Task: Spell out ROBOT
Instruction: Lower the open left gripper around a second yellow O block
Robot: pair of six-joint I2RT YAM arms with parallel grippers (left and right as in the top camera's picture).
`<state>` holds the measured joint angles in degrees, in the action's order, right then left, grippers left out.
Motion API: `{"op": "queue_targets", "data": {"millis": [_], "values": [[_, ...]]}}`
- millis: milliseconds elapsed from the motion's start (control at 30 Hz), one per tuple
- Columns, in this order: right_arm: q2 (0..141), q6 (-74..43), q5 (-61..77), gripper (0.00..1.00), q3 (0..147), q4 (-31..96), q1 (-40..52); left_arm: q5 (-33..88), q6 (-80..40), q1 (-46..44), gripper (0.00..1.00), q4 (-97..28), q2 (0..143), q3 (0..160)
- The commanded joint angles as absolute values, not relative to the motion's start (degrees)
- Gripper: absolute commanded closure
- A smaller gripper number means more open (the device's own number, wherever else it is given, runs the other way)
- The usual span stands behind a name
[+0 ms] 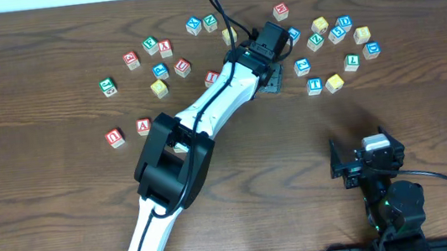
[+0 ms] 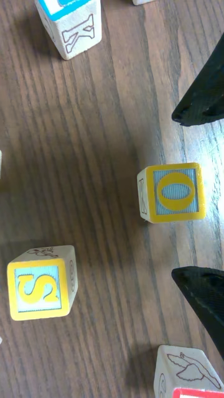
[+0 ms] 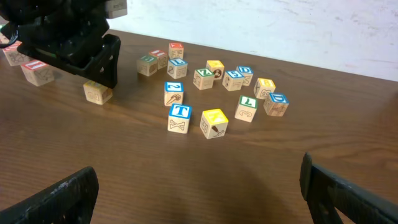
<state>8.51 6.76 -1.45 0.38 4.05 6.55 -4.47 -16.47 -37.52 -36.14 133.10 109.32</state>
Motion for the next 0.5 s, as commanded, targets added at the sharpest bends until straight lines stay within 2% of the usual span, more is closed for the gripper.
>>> {"op": "queue_targets", "data": {"millis": [0,67,467], "values": [[8.43,7.38,-1.32,0.01,0.32,4.27,6.31,-4.95,-15.68,-37.32,0.28,-36.27,133.03,110.50],[8.43,7.35,-1.32,0.01,0.32,4.27,6.31,-4.95,-15.46,-37.32,0.32,-36.21,133.03,110.50],[8.43,7.35,-1.32,0.01,0.32,4.27,6.31,-4.99,-14.37,-37.32,0.32,-36.23,133.38,110.50]]}}
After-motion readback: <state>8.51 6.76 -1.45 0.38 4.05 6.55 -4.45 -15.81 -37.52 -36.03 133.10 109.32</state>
